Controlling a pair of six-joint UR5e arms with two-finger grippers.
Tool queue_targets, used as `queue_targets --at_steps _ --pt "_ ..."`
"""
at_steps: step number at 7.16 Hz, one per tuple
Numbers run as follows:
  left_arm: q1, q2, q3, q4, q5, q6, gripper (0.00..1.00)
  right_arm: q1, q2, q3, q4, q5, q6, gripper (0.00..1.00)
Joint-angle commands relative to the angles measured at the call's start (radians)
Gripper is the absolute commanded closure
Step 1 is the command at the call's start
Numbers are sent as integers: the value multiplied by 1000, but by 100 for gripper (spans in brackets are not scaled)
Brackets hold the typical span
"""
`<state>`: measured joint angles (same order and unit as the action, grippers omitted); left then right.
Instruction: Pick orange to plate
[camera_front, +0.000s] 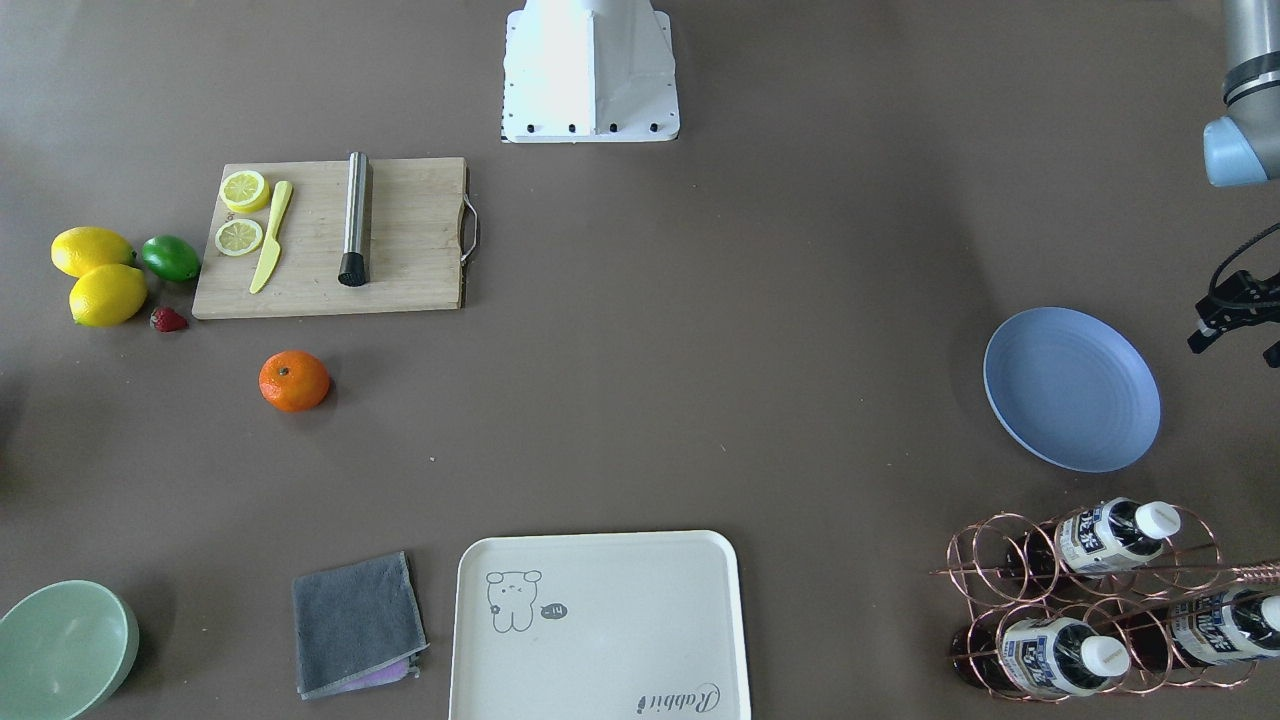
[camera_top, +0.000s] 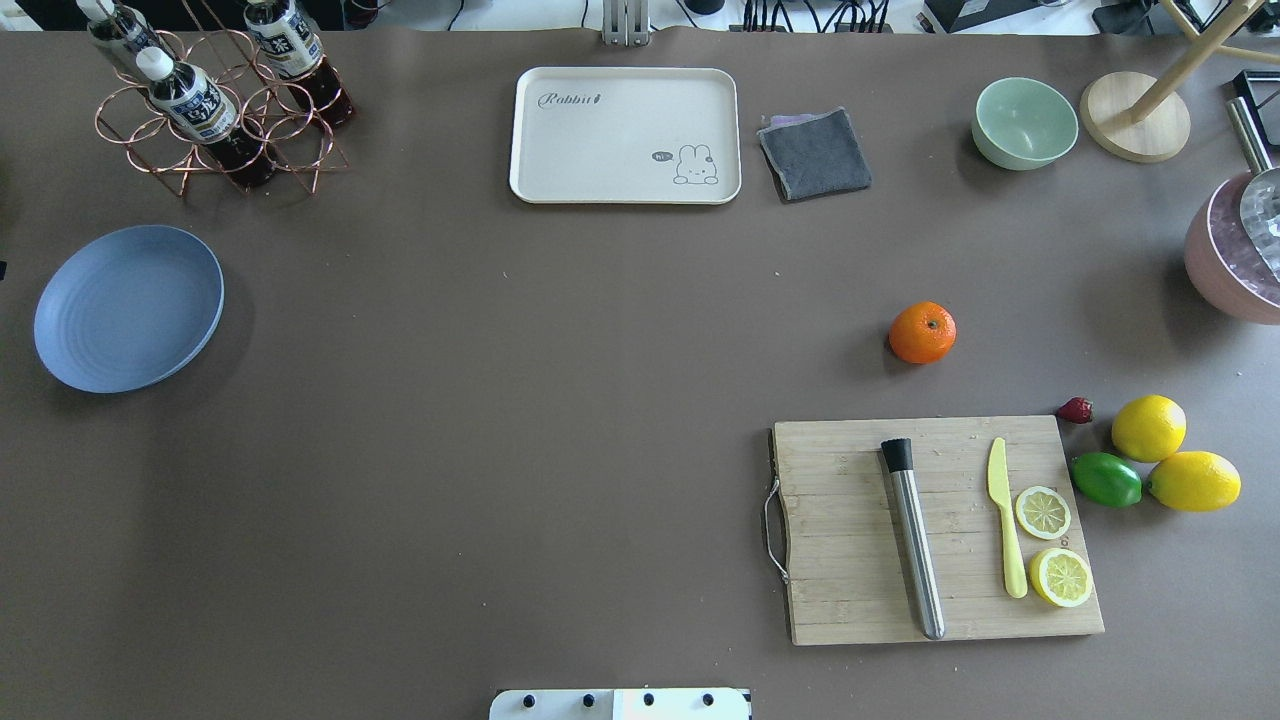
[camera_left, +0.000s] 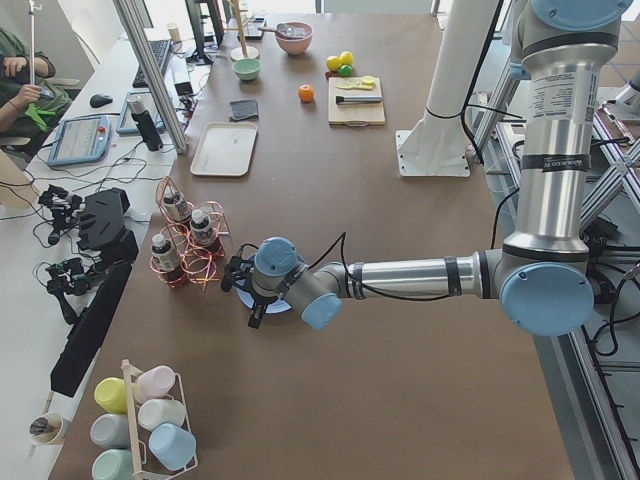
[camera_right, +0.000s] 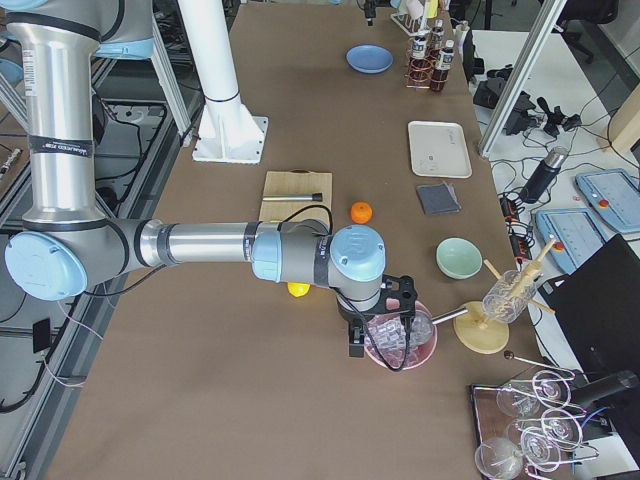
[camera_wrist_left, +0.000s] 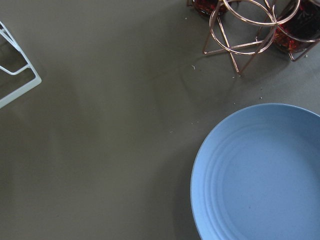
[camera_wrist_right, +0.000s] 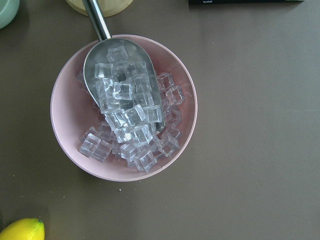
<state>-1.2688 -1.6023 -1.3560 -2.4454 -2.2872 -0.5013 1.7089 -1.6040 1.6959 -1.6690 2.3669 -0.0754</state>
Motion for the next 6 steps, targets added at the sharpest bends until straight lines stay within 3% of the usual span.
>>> queue_targets --at_steps 1,6 --pt "81 -31 64 -60 5 -56 1 0 -1 4 1 14 0 0" --pt "132 -31 101 -60 5 -43 4 0 -7 7 1 14 0 0"
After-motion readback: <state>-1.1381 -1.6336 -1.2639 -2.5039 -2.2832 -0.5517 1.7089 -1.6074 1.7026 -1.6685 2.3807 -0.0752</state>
